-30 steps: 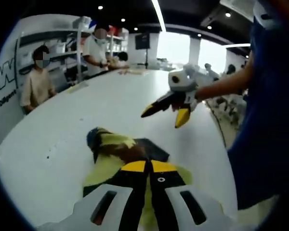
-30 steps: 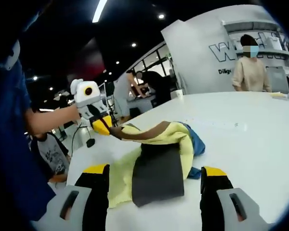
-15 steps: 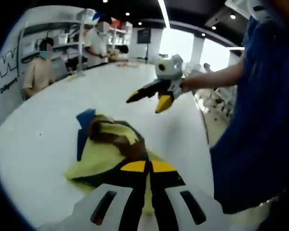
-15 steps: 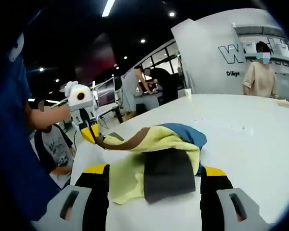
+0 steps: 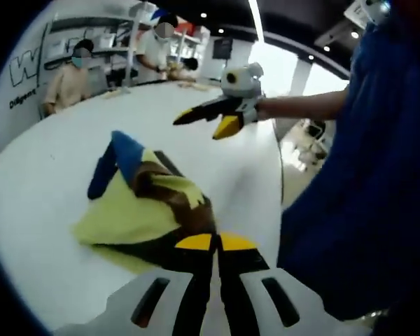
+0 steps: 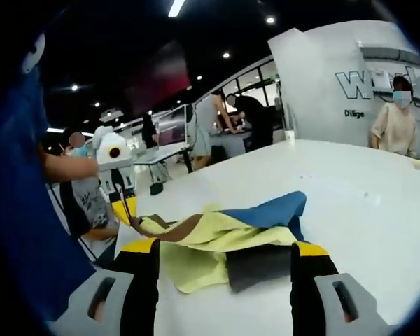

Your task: Fold the garment on the visible template until the final outline fits inside the template.

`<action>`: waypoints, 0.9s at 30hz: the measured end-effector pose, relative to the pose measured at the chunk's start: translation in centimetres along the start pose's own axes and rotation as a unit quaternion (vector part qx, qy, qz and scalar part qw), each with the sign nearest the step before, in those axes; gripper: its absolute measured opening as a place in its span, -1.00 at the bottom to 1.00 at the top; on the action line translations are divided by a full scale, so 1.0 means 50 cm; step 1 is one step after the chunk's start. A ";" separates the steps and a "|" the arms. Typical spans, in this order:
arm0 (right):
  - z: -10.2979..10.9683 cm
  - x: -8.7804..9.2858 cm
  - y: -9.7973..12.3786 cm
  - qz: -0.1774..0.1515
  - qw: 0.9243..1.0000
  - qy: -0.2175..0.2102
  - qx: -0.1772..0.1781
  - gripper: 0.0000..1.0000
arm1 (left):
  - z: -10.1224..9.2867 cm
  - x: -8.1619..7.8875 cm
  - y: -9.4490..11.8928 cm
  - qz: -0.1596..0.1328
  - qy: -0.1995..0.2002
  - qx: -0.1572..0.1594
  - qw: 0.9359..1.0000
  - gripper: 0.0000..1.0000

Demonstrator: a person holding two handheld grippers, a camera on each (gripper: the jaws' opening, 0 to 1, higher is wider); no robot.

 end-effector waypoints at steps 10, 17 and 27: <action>0.025 0.005 0.002 0.009 1.000 0.015 -0.015 0.52 | -0.064 0.033 0.015 0.010 0.019 -0.004 1.000 -0.98; 0.051 0.009 0.010 0.023 0.999 0.033 -0.034 0.40 | -0.137 0.092 0.026 0.012 0.063 -0.013 0.998 -0.98; 0.098 0.009 -0.009 0.064 0.991 0.079 -0.088 0.30 | -0.215 0.152 0.053 0.030 0.095 -0.032 0.995 -0.98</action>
Point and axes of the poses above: the point that each gripper's makers call its tool centre point, and the gripper's own axes: y roughly backward along the fingers, z roughly to its left, x roughly out of its underside, the point moved 9 cm from there along y, roughly backward along the fingers, and after that the axes turned 9 degrees about -x, right-handed, at the moved point
